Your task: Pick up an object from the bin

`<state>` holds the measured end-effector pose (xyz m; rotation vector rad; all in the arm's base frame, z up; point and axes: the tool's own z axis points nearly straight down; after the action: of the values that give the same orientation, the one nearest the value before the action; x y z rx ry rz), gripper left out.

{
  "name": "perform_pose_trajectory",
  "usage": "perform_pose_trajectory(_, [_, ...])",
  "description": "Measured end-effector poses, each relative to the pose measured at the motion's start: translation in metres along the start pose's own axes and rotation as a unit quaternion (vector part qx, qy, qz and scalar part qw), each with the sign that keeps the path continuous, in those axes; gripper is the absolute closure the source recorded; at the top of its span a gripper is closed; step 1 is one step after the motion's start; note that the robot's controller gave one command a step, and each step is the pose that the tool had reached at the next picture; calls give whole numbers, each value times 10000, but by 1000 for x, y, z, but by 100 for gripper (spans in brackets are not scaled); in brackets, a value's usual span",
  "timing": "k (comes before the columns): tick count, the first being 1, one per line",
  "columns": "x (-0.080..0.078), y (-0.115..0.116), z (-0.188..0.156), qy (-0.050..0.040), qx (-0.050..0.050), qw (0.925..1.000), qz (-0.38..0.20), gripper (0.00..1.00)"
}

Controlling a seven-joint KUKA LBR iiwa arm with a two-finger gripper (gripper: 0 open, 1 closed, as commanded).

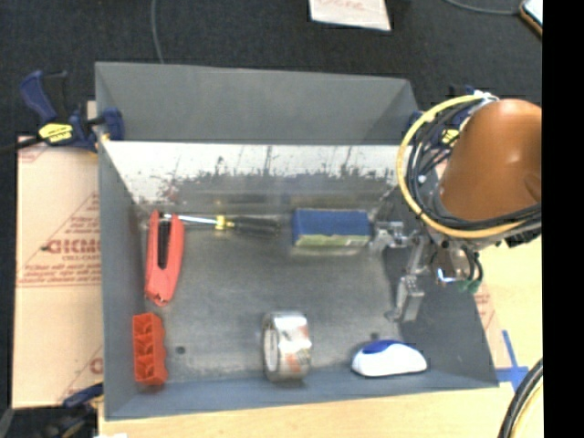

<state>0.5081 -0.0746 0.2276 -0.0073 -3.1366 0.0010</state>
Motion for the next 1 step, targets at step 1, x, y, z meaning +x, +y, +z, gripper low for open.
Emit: perform_pose_trajectory(1, [-1, 0, -5, -43, 8, 10000, -23, 0])
